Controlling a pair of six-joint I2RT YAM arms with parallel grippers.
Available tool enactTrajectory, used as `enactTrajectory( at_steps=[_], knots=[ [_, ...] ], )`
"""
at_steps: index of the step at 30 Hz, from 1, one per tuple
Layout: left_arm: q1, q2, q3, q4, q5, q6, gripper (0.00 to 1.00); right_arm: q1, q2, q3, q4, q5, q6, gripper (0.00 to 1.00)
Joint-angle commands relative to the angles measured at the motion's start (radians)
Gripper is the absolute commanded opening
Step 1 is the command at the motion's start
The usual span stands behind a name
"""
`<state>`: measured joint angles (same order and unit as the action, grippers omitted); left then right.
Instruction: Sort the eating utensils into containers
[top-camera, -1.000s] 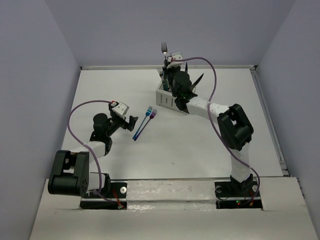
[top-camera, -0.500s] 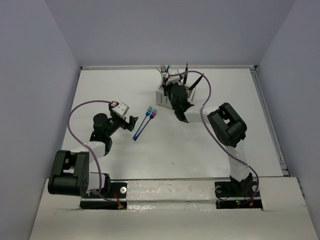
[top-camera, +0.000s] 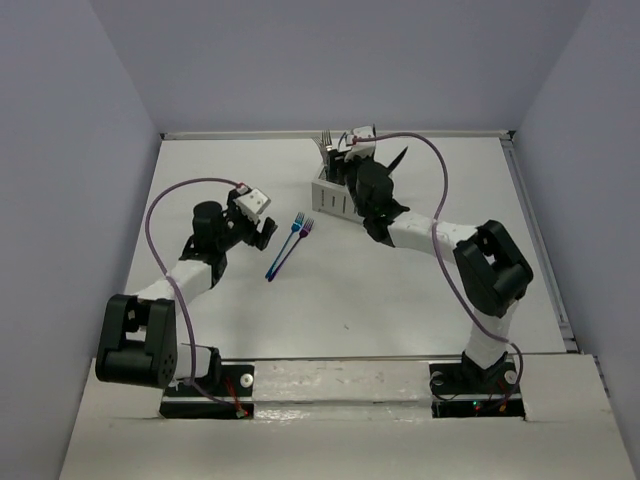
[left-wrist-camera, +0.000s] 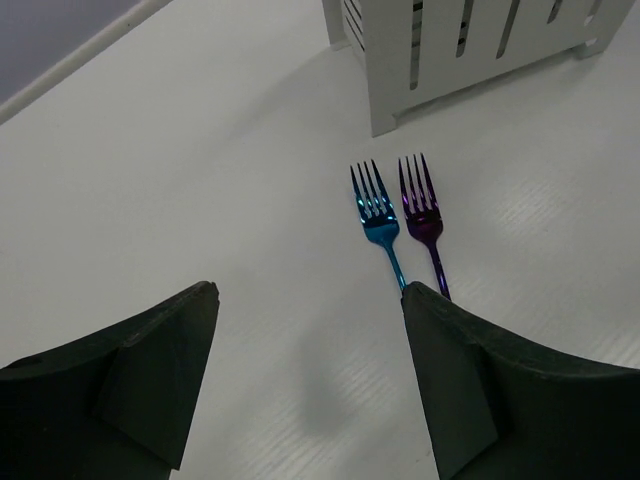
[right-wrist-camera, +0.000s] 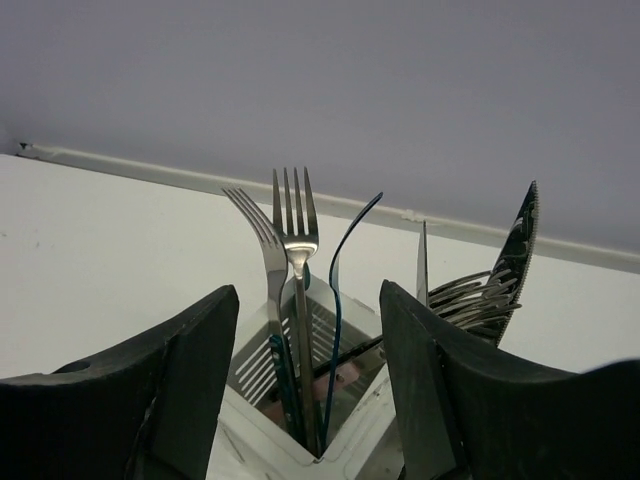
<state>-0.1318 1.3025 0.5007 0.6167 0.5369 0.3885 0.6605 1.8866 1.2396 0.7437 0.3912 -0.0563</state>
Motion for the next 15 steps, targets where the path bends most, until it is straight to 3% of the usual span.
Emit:
enactTrajectory(
  at_steps=[1, 5, 8, 11, 15],
  knots=[
    [-0.084, 0.017, 0.196, -0.403, -0.084, 0.193, 0.85, 0.034, -0.122, 0.021, -0.138, 0.000, 0.022, 0.65],
    [-0.123, 0.095, 0.284, -0.599, -0.080, 0.274, 0.83, 0.043, -0.245, 0.000, -0.280, -0.014, 0.146, 0.64],
    [-0.123, 0.205, 0.388, -0.682, -0.081, 0.236, 0.79, 0.044, -0.299, -0.049, -0.326, -0.032, 0.211, 0.63],
    [-0.124, 0.324, 0.484, -0.744, -0.086, 0.161, 0.65, 0.056, -0.354, -0.097, -0.360, -0.054, 0.228, 0.61],
    [-0.124, 0.412, 0.556, -0.801, -0.006, 0.113, 0.64, 0.065, -0.415, -0.134, -0.412, -0.075, 0.257, 0.61]
  ],
)
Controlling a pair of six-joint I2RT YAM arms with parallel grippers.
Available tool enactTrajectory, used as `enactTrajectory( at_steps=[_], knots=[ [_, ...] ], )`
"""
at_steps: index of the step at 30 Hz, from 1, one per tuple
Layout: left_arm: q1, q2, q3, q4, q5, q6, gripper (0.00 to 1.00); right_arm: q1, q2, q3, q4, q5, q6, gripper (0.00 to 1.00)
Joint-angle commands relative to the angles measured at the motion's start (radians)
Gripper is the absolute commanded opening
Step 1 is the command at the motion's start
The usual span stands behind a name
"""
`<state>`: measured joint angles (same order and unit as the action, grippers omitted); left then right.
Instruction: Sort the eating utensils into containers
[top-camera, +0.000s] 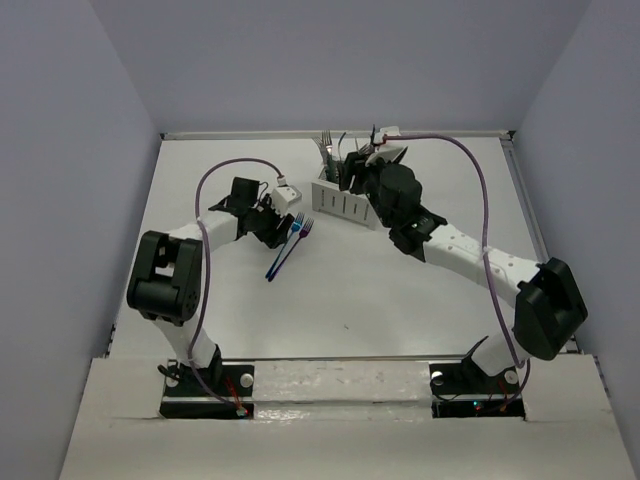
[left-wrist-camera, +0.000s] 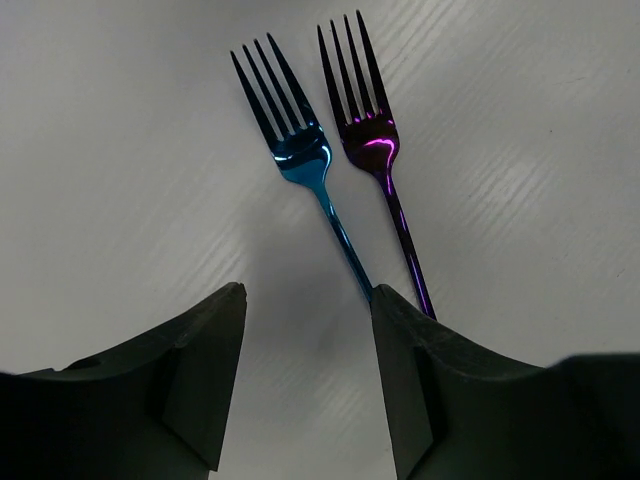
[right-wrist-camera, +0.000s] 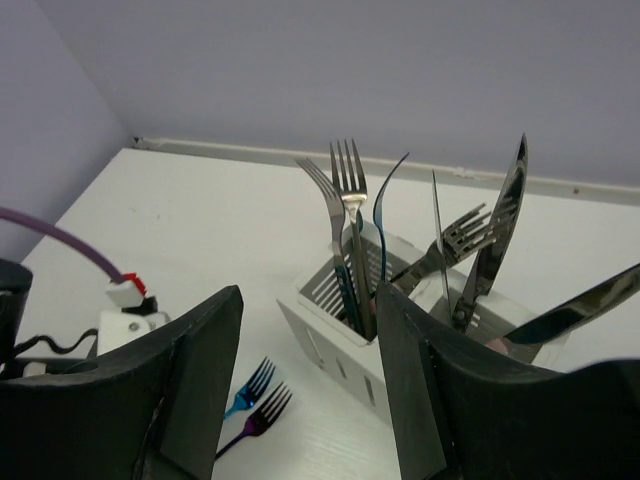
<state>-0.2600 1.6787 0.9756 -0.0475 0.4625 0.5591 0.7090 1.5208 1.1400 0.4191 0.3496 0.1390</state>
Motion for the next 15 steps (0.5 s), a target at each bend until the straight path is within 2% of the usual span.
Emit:
enactTrajectory(
  at_steps=[1, 8, 13, 15],
  knots=[
    [0.002, 0.042, 0.083, -0.135, 0.079, -0.065, 0.65, 0.017, -0.059, -0.039, -0.097, -0.031, 0.073, 0.61],
    [-0.027, 0.098, 0.084, -0.080, 0.021, -0.119, 0.66, 0.017, -0.082, -0.071, -0.121, -0.032, 0.120, 0.61],
    [-0.061, 0.157, 0.089, -0.063, -0.134, -0.142, 0.64, 0.017, -0.094, -0.091, -0.140, -0.018, 0.129, 0.61],
    [-0.065, 0.173, 0.092, -0.049, -0.185, -0.142, 0.58, 0.017, -0.102, -0.097, -0.140, -0.020, 0.131, 0.61]
  ],
)
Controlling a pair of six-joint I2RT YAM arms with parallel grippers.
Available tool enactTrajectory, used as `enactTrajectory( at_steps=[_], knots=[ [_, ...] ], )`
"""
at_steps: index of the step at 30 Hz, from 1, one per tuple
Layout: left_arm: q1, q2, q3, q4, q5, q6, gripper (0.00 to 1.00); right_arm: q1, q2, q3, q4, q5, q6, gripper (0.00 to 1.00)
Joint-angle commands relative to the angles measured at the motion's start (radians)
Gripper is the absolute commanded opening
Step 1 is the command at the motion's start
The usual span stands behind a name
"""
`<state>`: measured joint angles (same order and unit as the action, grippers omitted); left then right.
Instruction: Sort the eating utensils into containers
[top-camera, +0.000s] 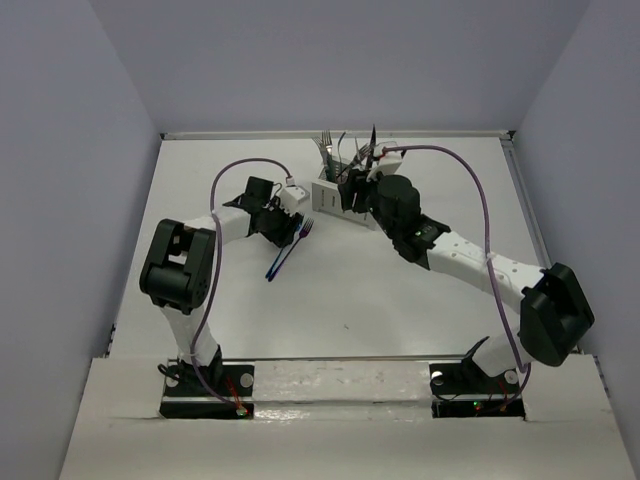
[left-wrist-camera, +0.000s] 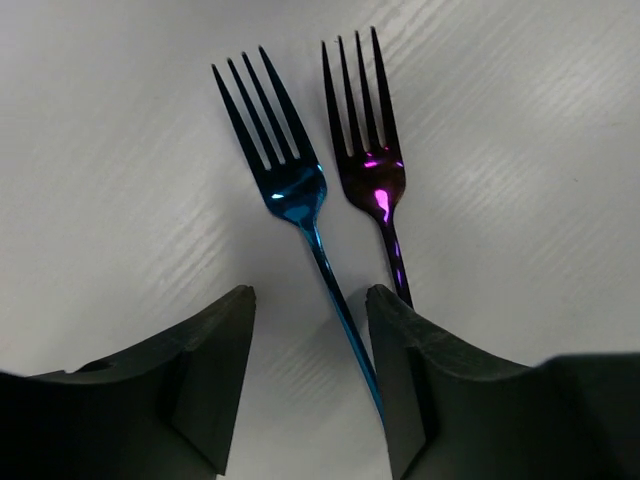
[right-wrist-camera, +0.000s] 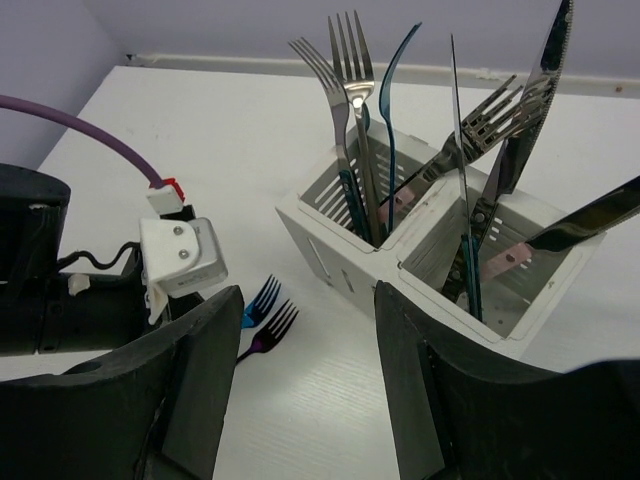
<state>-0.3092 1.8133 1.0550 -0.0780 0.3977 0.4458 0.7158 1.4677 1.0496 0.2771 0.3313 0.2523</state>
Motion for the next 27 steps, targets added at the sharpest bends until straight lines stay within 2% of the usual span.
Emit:
enactTrajectory(
  at_steps=[1, 5, 10, 11, 14, 17, 22, 23, 25, 27],
  knots=[
    [-0.018, 0.041, 0.017, -0.017, -0.128, -0.027, 0.56, 0.010, -0.052, -0.010, 0.001, -0.002, 0.018, 0.61],
    [-0.018, 0.040, 0.011, -0.008, -0.155, -0.019, 0.41, 0.010, -0.055, -0.013, -0.007, 0.006, 0.018, 0.61],
    [-0.018, 0.011, -0.032, -0.014, -0.165, 0.004, 0.03, 0.010, -0.063, -0.019, -0.016, 0.012, 0.018, 0.61],
    [-0.018, -0.006, -0.042, -0.014, -0.165, 0.007, 0.00, 0.010, -0.064, -0.020, -0.019, 0.015, 0.022, 0.61],
    [-0.004, -0.043, -0.082, -0.009, -0.166, 0.008, 0.00, 0.010, -0.073, -0.028, -0.026, 0.006, 0.030, 0.61],
    [0.025, -0.150, -0.107, -0.008, -0.152, -0.012, 0.00, 0.010, -0.089, -0.028, -0.038, -0.043, 0.057, 0.62],
    [0.132, -0.346, -0.124, 0.006, -0.057, -0.071, 0.00, 0.010, -0.089, 0.022, -0.090, -0.226, 0.093, 0.68],
    [0.151, -0.382, -0.122, 0.006, -0.037, -0.079, 0.00, 0.010, -0.093, 0.029, -0.093, -0.248, 0.102, 0.70],
    [0.179, -0.501, -0.125, 0.012, 0.021, -0.082, 0.00, 0.010, -0.109, 0.044, -0.093, -0.297, 0.136, 0.86],
    [0.193, -0.623, -0.147, 0.024, 0.053, -0.078, 0.00, 0.010, -0.119, 0.058, -0.095, -0.371, 0.175, 0.91]
  ],
)
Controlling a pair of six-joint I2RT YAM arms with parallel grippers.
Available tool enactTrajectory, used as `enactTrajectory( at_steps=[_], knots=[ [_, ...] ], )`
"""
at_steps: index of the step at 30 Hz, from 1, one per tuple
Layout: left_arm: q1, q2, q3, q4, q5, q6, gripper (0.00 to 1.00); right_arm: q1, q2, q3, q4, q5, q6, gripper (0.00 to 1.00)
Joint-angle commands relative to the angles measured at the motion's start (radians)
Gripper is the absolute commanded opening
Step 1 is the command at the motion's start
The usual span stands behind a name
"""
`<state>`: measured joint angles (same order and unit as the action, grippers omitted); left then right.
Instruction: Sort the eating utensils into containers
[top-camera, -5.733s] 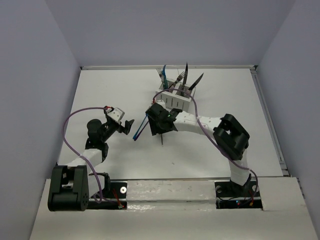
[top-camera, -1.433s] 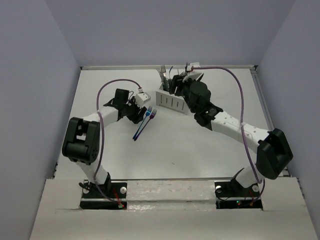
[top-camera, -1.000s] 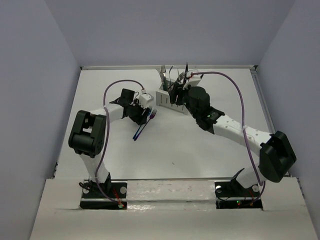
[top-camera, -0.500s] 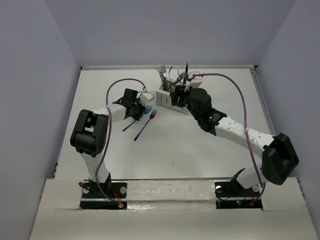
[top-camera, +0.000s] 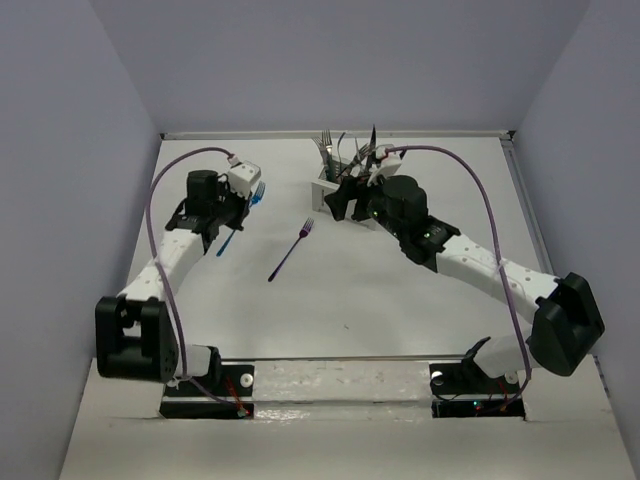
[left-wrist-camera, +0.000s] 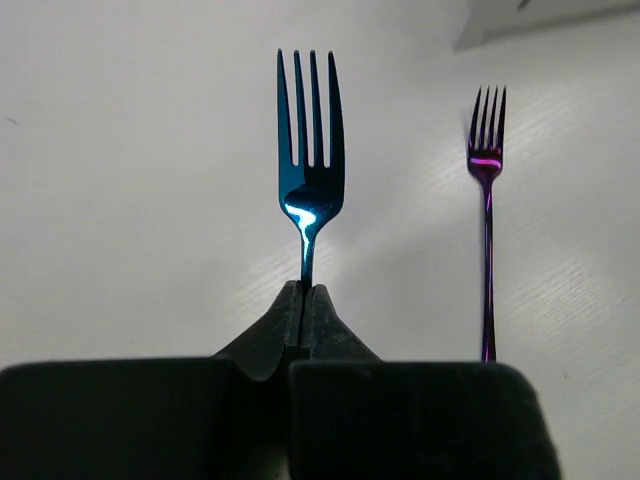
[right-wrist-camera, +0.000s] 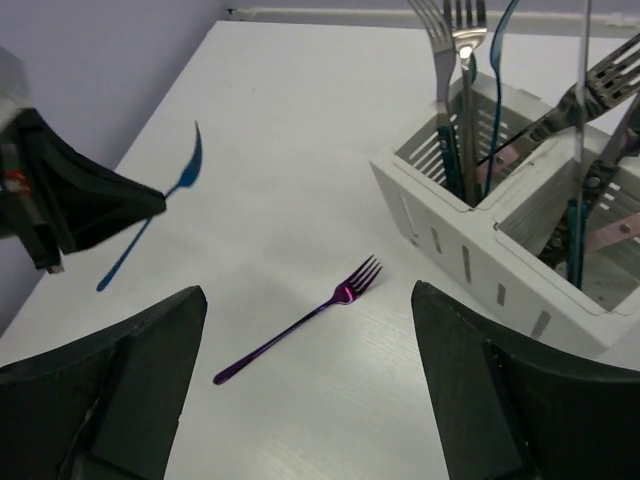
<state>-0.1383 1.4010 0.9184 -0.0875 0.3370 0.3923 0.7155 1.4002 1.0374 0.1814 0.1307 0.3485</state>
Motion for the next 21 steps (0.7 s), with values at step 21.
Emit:
enactTrajectory(
  at_steps=[21],
  knots=[
    [0.020, -0.568, 0.002, 0.187, 0.221, -0.277, 0.00, 0.133, 0.249, 0.426, 0.187, -0.401, 0.274, 0.68]
  ],
)
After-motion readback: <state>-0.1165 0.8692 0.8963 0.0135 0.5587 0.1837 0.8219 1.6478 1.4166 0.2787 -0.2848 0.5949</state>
